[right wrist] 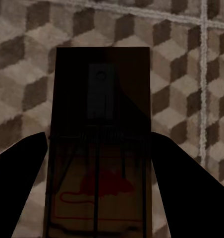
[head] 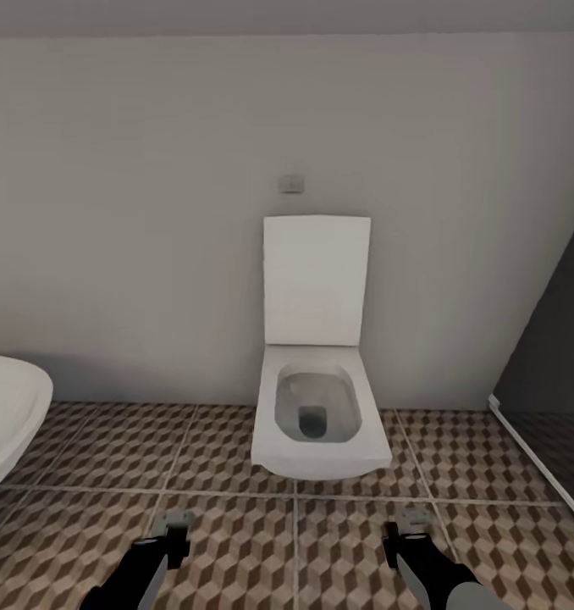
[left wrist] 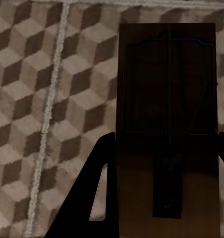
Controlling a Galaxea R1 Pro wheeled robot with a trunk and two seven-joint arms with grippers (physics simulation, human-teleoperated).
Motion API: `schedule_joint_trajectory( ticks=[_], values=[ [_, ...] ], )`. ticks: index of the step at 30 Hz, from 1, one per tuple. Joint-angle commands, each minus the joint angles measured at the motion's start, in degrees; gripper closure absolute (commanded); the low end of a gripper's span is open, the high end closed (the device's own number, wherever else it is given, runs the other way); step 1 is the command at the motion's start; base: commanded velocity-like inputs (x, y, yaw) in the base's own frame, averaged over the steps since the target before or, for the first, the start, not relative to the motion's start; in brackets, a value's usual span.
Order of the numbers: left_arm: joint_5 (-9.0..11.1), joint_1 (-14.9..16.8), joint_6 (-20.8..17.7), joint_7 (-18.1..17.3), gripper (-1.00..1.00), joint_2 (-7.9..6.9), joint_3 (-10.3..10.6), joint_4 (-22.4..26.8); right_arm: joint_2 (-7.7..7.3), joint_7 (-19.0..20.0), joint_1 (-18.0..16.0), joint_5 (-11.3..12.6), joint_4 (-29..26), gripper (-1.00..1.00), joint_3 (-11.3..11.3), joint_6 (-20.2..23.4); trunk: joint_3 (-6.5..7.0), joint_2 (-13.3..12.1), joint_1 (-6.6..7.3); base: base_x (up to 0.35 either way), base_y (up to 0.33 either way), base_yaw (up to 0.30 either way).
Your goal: Take the four mousetraps from the cabinet in the bathroom and place them on the bathroom floor. Make sure all four end up on the same floor surface, and ensure that at least two of them are either under or directly next to the same bathroom sink.
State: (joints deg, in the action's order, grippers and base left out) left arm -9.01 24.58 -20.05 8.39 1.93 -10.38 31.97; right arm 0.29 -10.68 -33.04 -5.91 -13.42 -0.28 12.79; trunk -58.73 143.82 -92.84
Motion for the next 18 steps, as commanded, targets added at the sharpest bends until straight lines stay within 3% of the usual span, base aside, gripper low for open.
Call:
schedule_joint_trajectory(
  ticks=[1, 7, 18],
  values=[
    [-0.66, 0.0, -0.29, -0.02, 1.0, 0.08, -0.33, 0.1, 0.01, -0.13, 0.01, -0.59, -0.12, 1.0, -0.04, 0.48, -0.05, 0.02, 0.0, 0.073, 0.042, 0.0],
    [-0.66, 0.03, -0.2, 0.18, 1.0, 0.09, -0.34, 0.11, 0.05, -0.13, 0.03, -0.59, -0.12, 1.0, 0.0, 0.48, -0.05, 0.02, 0.0, 0.04, -0.006, 0.0],
    [-0.65, 0.03, -0.18, 0.22, 1.0, 0.1, -0.34, 0.11, 0.06, -0.13, 0.01, -0.59, -0.12, 1.0, 0.0, 0.48, -0.05, 0.02, 0.0, 0.08, -0.19, 0.0]
  ],
)
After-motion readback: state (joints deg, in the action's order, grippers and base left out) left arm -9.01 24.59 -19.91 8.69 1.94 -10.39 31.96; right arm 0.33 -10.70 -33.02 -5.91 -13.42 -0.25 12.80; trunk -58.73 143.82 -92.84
